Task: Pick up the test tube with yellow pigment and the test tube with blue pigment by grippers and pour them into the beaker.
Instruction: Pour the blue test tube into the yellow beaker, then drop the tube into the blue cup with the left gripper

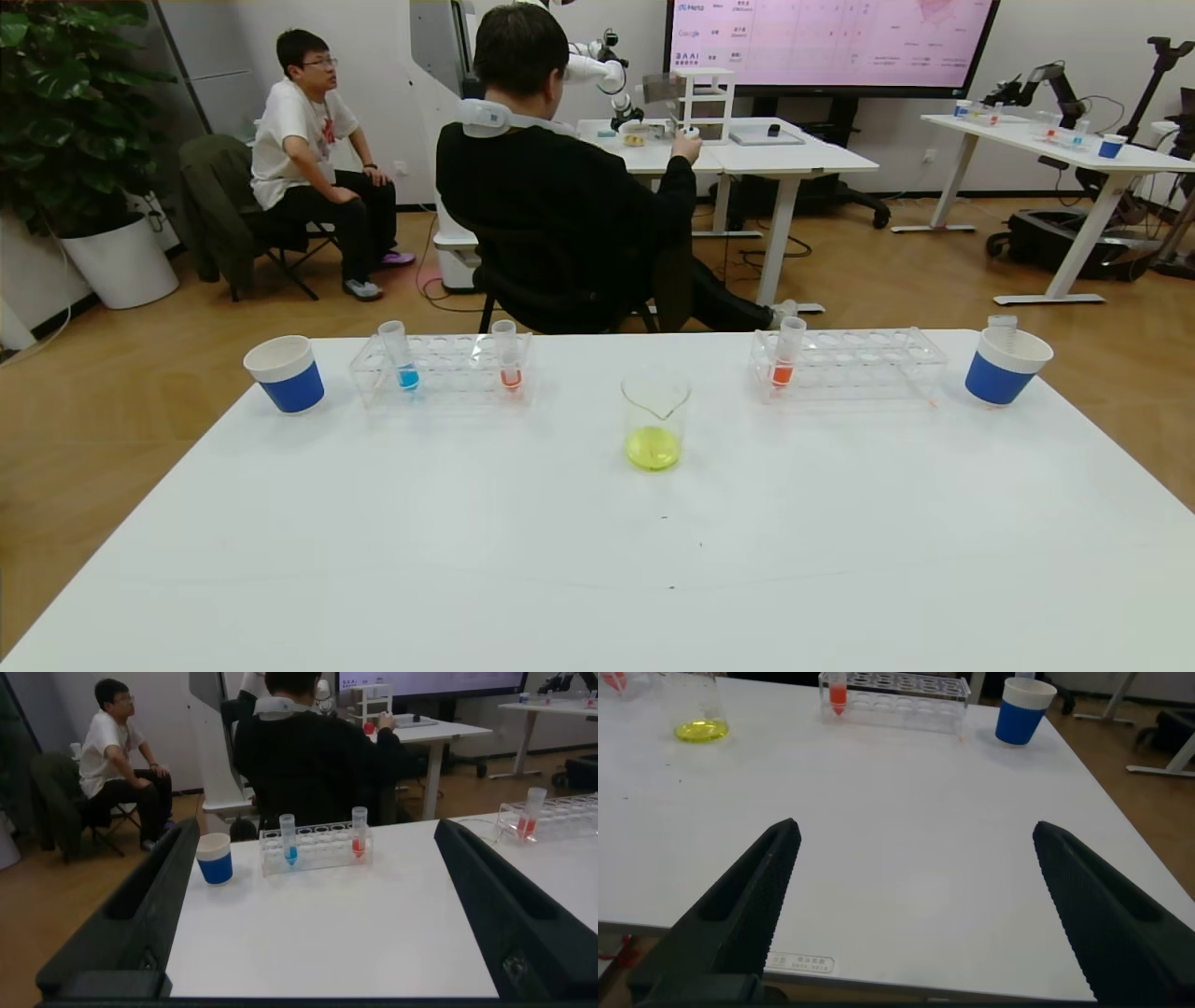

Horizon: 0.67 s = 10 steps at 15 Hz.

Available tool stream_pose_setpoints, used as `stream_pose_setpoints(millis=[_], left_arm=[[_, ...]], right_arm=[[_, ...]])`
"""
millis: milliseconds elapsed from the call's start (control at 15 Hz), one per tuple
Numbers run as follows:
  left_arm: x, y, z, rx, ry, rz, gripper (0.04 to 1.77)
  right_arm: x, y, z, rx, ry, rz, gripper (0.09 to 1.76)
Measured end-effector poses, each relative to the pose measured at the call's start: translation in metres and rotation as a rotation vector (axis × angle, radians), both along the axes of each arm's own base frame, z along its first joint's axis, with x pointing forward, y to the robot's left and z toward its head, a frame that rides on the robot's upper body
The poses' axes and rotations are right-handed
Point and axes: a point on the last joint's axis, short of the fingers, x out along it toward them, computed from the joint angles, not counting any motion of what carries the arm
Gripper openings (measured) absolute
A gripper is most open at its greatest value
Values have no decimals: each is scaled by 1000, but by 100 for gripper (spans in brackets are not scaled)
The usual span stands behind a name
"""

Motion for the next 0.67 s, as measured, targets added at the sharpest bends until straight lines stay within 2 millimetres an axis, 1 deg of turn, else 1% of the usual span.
stream_pose_setpoints(millis=[67, 133, 200, 267, 333, 400, 467, 667], left_arm=[[8, 0, 16, 0, -13, -2, 175], [21, 0, 33, 0, -22, -4, 175], [38, 0, 47, -1, -28, -4, 175], [60, -1, 59, -1, -27, -4, 175], [79, -1, 65, -1, -18, -5, 175], [106, -1, 69, -3, 5, -7, 175], [131, -2, 68, -3, 34, -9, 175], [203, -5, 53, -6, 122, -19, 175]], right_arm=[[0, 0, 0, 0, 0, 0, 174], [0, 0, 0, 0, 0, 0, 174], [0, 0, 0, 0, 0, 0, 174], [0, 0, 0, 0, 0, 0, 174], [0, 0, 0, 0, 0, 0, 174], [0, 0, 0, 1, 0, 0, 174], [0, 0, 0, 1, 0, 0, 174], [0, 0, 0, 1, 0, 0, 174]])
